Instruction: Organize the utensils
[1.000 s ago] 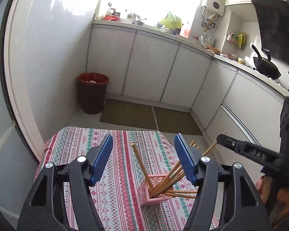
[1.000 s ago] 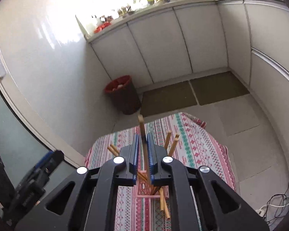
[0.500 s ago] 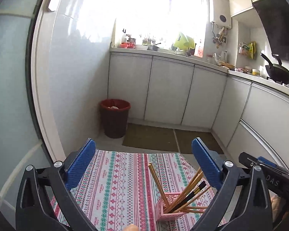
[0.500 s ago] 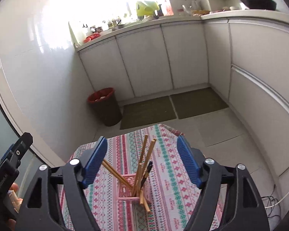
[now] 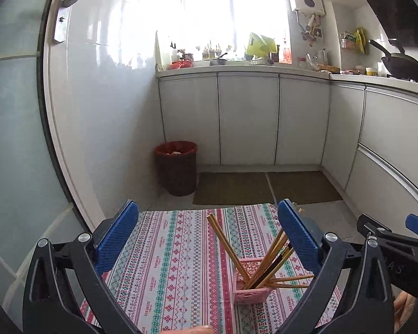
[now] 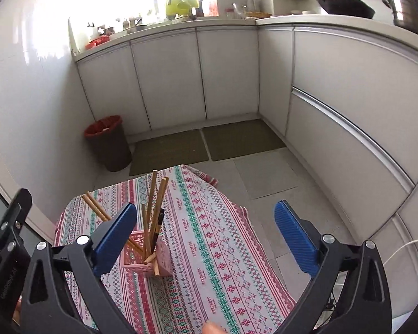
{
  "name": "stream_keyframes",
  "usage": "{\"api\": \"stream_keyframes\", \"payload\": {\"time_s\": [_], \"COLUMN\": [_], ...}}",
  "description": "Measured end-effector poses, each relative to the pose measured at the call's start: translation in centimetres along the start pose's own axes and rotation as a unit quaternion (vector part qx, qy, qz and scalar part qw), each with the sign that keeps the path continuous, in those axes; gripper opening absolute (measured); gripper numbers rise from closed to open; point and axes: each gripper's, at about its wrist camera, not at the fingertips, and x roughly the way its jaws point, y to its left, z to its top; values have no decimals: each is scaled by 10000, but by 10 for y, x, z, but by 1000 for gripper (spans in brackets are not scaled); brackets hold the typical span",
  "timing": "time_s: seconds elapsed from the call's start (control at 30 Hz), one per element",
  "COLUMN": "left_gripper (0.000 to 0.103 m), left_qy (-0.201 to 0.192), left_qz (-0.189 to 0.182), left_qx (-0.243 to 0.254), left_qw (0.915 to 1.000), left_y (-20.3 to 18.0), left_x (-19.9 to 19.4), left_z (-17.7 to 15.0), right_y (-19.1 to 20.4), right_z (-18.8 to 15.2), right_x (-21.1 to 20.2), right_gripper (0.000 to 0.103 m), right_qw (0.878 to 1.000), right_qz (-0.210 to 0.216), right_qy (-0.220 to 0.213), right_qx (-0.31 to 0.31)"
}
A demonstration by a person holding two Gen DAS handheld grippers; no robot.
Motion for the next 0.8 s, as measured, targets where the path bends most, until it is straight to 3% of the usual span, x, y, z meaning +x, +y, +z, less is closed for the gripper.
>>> {"api": "stream_keyframes", "payload": {"time_s": [0.23, 0.8], "left_gripper": [96, 96], "left_qy": [68, 235], "left_qz": [-15, 27], "left_qx": [-47, -92], "left_qw": [10000, 9997], "left_y": [0, -3], "left_x": [1, 13], "left_z": [0, -3], "right_y": [-5, -3], "right_z": [-3, -5], "right_x": [-7, 6], "right_gripper": [96, 96], "right_qw": [9997, 9999], "right_qz": [-182, -114], "right_qy": [-152, 17], "right_qx": [-17, -64]}}
